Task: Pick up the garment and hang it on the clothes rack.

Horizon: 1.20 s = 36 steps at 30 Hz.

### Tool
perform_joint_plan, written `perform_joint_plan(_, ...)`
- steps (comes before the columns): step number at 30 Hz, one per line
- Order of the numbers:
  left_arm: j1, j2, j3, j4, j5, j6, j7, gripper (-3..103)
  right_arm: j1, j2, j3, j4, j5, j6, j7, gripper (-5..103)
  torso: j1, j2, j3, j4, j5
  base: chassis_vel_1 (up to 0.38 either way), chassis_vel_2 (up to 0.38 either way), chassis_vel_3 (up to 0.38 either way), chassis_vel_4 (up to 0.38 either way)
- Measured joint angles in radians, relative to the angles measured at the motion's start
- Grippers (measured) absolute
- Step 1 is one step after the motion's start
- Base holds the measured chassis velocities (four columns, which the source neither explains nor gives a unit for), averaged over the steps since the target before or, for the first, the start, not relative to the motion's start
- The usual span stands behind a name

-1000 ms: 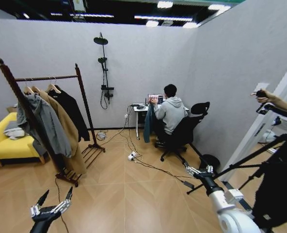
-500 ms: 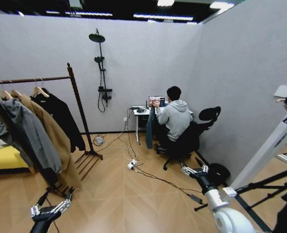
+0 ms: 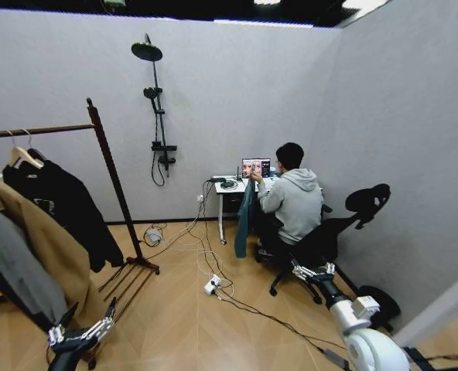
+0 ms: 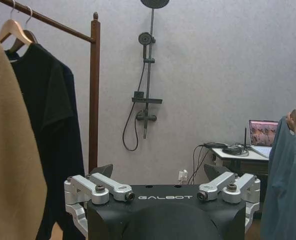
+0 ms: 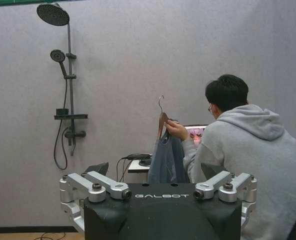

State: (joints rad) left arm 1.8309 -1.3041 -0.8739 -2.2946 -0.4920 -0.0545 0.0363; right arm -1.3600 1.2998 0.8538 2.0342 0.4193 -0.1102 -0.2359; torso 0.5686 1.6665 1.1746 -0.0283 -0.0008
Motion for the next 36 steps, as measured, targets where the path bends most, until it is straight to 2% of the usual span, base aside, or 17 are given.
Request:
perform_joint_plan(1, 0.000, 0.000, 0.000, 0.000, 0.000, 0.000, 0.000, 100, 0.002, -0.002, 0.001, -0.005, 0.001, 0.002, -0.001, 100, 0.000, 0.000, 0.000, -0.0003, 0.0000, -0.361, 0.367, 0.360, -0.358)
perform_joint_plan(2, 0.000, 0.000, 0.000, 0.000, 0.000, 0.000, 0.000, 100, 0.004, -0.004, 0.001, -0.010, 0.001, 0.004, -0.002, 100, 0.000, 0.000, 0.000, 0.0002, 0.0018, -0.333, 0.345, 0.333, -0.376)
perform_joint_plan(5, 0.000, 0.000, 0.000, 0.000, 0.000, 0.000, 0.000, 100, 0.004, -0.007, 0.002, -0.011, 0.002, 0.006, -0.002, 100, 0.000, 0.000, 0.000, 0.0000, -0.0001, -0.351, 0.347, 0.355, -0.374)
perform_joint_plan(8, 0.000, 0.000, 0.000, 0.000, 0.000, 0.000, 0.000, 100, 0.002, -0.007, -0.004, -0.006, 0.008, 0.007, 0.003, 100, 0.000, 0.000, 0.000, 0.0001, 0.0016, -0.370, 0.351, 0.352, -0.368)
perform_joint_plan(12, 0.000, 0.000, 0.000, 0.000, 0.000, 0.000, 0.000, 100, -0.006, -0.005, -0.012, 0.010, 0.011, 0.007, 0.010, 100, 0.000, 0.000, 0.000, -0.0001, 0.0001, -0.360, 0.344, 0.355, -0.353)
perform_joint_plan(13, 0.000, 0.000, 0.000, 0.000, 0.000, 0.000, 0.000, 100, -0.007, -0.002, -0.015, 0.014, 0.007, 0.007, 0.011, 100, 0.000, 0.000, 0.000, 0.0001, 0.0013, -0.361, 0.338, 0.347, -0.337)
perform_joint_plan(17, 0.000, 0.000, 0.000, 0.000, 0.000, 0.000, 0.000, 100, -0.008, 0.001, -0.021, 0.026, -0.001, 0.006, 0.014, 100, 0.000, 0.000, 0.000, -0.0001, 0.0003, -0.371, 0.351, 0.363, -0.359)
perform_joint_plan(19, 0.000, 0.000, 0.000, 0.000, 0.000, 0.000, 0.000, 100, -0.009, 0.006, -0.032, 0.038, -0.004, 0.001, 0.026, 100, 0.000, 0.000, 0.000, 0.0003, 0.0016, -0.345, 0.359, 0.363, -0.349)
perform_joint_plan(23, 0.000, 0.000, 0.000, 0.000, 0.000, 0.000, 0.000, 100, -0.009, 0.011, -0.049, 0.060, -0.004, -0.014, 0.060, 100, 0.000, 0.000, 0.000, -0.0001, 0.0002, -0.361, 0.351, 0.348, -0.343)
perform_joint_plan(24, 0.000, 0.000, 0.000, 0.000, 0.000, 0.000, 0.000, 100, -0.003, 0.011, -0.052, 0.063, -0.006, -0.023, 0.073, 100, 0.000, 0.000, 0.000, 0.0003, 0.0016, -0.329, 0.349, 0.332, -0.322)
perform_joint_plan(26, 0.000, 0.000, 0.000, 0.000, 0.000, 0.000, 0.000, 100, 0.008, 0.007, -0.054, 0.063, -0.012, -0.033, 0.093, 100, 0.001, 0.000, 0.000, -0.0001, 0.0014, -0.343, 0.342, 0.332, -0.322)
perform_joint_plan(28, 0.000, 0.000, 0.000, 0.000, 0.000, 0.000, 0.000, 100, 0.029, -0.004, -0.057, 0.060, -0.016, -0.044, 0.123, 100, 0.001, 0.000, 0.000, -0.0002, -0.0003, -0.357, 0.232, 0.304, -0.275)
perform_joint_plan(30, 0.000, 0.000, 0.000, 0.000, 0.000, 0.000, 0.000, 100, 0.101, -0.042, -0.062, 0.030, -0.002, -0.084, 0.201, 100, 0.002, -0.001, 0.001, 0.0002, 0.0018, -0.180, 0.218, 0.151, -0.132)
perform_joint_plan(31, 0.000, 0.000, 0.000, 0.000, 0.000, 0.000, 0.000, 100, 0.101, -0.042, -0.062, 0.030, -0.002, -0.084, 0.201, 100, 0.002, -0.001, 0.001, 0.0002, 0.0018, -0.117, 0.205, 0.151, -0.031)
perform_joint_plan(32, 0.000, 0.000, 0.000, 0.000, 0.000, 0.000, 0.000, 100, 0.156, -0.076, -0.064, 0.001, 0.024, -0.107, 0.233, 100, 0.002, -0.001, 0.001, 0.0010, 0.0017, -0.098, 0.123, 0.081, -0.031)
perform_joint_plan(33, 0.000, 0.000, 0.000, 0.000, 0.000, 0.000, 0.000, 100, 0.208, -0.118, -0.069, -0.038, 0.049, -0.124, 0.251, 100, 0.001, -0.001, 0.000, -0.0004, 0.0001, -0.098, 0.035, 0.003, -0.004)
perform_joint_plan(36, 0.000, 0.000, 0.000, 0.000, 0.000, 0.000, 0.000, 100, 0.260, -0.162, -0.078, -0.083, 0.068, -0.132, 0.259, 100, 0.001, 0.000, 0.000, -0.0003, 0.0002, -0.033, 0.012, 0.001, -0.001)
